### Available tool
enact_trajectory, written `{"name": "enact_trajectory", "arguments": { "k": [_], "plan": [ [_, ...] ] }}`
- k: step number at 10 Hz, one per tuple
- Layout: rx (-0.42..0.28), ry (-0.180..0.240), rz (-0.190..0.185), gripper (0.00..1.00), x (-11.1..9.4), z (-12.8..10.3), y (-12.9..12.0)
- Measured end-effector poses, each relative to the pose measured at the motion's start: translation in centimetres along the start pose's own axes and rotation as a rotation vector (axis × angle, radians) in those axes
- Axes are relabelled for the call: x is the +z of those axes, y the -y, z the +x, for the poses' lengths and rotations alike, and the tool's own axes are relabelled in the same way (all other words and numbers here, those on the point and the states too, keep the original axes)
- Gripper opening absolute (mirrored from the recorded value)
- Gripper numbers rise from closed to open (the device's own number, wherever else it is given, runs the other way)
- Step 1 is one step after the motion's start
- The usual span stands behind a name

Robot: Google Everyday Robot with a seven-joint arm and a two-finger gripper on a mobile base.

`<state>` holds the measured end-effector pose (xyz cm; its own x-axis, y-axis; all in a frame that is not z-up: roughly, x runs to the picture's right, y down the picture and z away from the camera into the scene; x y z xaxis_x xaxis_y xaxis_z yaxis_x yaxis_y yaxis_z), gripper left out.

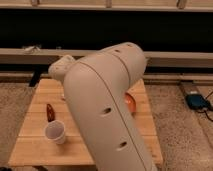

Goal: Place the eraser in the ceramic cup

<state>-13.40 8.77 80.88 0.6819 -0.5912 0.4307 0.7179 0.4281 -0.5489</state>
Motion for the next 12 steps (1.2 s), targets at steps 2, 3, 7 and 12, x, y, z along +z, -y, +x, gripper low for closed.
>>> {"name": "enact_trajectory", "arguments": {
  "k": [2, 3, 7, 12],
  "plan": [
    [0.049, 0.008, -0.005, 0.8, -0.1, 0.7, -1.9],
    [0.085, 0.017, -0.002, 0.8, -0.2, 1.3, -3.3],
    [0.2, 0.037, 0.016, 0.8, -0.3, 3.4, -7.8],
    [0.391, -0.022, -0.063, 0.8, 1.3, 6.0, -11.3]
  ]
}}
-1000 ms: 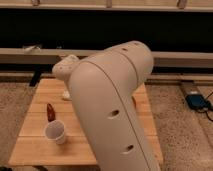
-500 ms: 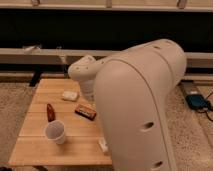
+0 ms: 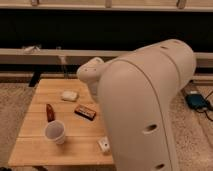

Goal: Place the eraser in the ceramic cup

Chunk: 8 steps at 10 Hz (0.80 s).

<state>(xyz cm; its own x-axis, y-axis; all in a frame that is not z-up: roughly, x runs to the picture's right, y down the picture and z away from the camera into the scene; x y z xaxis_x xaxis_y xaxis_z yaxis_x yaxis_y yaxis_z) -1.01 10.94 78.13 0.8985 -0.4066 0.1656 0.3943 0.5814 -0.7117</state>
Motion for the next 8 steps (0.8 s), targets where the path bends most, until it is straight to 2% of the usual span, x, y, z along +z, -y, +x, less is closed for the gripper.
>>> {"name": "enact_trajectory", "arguments": {
  "k": [2, 5, 7, 8],
  "plan": [
    [0.073, -0.066, -0.048, 0.8, 0.3, -0.3, 0.2],
    [0.146, -0.12, -0.094, 0.8, 0.9, -0.6, 0.8],
    [0.205, -0.135, -0.103, 0.8, 1.4, -0.8, 1.2],
    [0.242, -0.133, -0.093, 0.8, 1.5, -0.7, 1.4]
  ]
}}
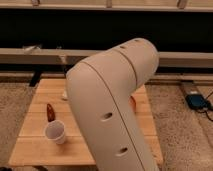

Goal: Place the eraser in the ceramic cup

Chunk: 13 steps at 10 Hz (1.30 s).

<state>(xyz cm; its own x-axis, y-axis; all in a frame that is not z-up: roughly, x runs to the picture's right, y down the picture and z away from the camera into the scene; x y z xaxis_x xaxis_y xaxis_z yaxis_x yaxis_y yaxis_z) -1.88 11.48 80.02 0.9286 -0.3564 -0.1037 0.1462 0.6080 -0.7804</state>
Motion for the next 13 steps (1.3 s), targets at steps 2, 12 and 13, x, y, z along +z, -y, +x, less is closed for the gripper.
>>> {"name": "enact_trajectory", "arguments": {
  "k": [2, 12, 13],
  "plan": [
    [0.082, 0.028, 0.049, 0.8, -0.1, 0.3, 0.1],
    [0.311, 0.27, 0.2, 0.8, 1.6, -1.4, 2.4],
    [0.302, 0.292, 0.203, 0.8, 1.9, -1.9, 3.4]
  ]
}}
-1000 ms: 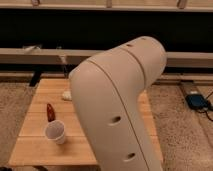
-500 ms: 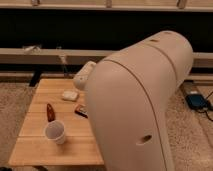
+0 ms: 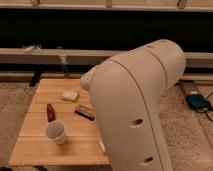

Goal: Place the eraser in the ceramic cup

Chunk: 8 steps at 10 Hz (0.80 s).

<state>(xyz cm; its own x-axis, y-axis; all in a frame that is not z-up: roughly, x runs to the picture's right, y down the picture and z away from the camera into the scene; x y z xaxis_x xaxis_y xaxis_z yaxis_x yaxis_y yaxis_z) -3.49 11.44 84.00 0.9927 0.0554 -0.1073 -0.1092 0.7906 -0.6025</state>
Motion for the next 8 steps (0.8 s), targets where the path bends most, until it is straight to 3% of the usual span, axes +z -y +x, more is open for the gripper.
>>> {"name": "enact_trajectory", "arguments": {
  "k": [5, 8],
  "plan": [
    [-0.04, 0.039, 0.002, 0.8, 1.8, -3.3, 2.2],
    [-0.072, 0.048, -0.015, 0.8, 3.2, -5.1, 2.7]
  ]
}}
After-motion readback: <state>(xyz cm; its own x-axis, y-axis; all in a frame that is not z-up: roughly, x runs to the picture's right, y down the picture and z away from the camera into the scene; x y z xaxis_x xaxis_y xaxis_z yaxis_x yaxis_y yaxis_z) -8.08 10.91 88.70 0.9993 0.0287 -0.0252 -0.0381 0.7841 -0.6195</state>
